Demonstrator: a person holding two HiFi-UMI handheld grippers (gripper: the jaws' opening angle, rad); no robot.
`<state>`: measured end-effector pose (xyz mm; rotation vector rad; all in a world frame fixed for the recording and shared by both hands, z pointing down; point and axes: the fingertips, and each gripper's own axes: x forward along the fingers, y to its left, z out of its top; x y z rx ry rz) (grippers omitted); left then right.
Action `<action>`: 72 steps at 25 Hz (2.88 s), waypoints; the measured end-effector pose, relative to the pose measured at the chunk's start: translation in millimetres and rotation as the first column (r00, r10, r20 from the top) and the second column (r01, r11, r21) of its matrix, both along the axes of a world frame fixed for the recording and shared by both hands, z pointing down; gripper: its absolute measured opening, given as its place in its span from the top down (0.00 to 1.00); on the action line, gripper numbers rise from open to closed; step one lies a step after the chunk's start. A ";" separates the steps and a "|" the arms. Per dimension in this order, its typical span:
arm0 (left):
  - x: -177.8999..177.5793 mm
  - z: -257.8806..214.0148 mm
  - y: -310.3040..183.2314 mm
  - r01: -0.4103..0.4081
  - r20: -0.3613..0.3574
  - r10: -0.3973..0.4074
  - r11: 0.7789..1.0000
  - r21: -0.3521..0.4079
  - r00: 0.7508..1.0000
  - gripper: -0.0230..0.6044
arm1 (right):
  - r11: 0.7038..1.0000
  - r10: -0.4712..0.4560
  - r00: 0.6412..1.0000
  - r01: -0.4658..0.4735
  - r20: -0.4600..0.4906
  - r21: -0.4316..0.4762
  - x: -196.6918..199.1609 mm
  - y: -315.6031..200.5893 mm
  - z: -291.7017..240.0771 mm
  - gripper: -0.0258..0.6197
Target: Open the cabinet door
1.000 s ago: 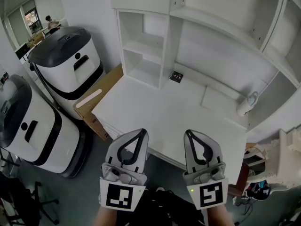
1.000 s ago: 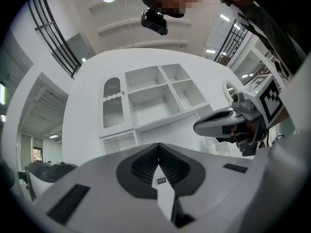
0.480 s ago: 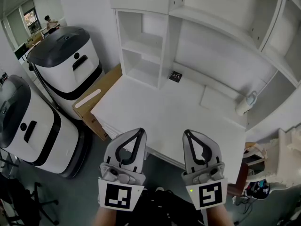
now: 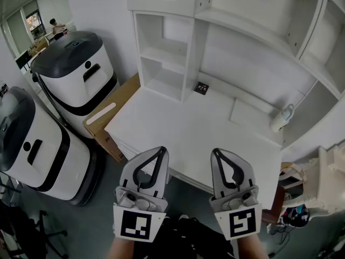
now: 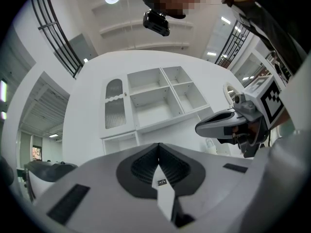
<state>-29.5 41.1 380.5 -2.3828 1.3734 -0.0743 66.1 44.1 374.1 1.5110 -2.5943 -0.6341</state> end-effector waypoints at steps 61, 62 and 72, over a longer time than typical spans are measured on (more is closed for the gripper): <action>47.0 -18.7 -152.5 0.046 -0.008 -0.045 0.999 0.023 0.999 0.97 | 0.994 -0.106 0.994 0.106 0.029 -0.007 35.2 -155.2 -7.5 0.96; 49.9 -20.1 -154.8 0.045 -0.010 -0.044 0.999 0.027 0.999 0.97 | 0.994 -0.108 0.994 0.109 0.028 -0.006 37.1 -157.3 -7.9 0.96; 65.2 -30.3 -171.4 0.034 -0.007 -0.033 0.998 0.044 0.999 0.97 | 0.993 -0.120 0.991 0.120 0.059 0.006 53.2 -171.6 -21.2 0.96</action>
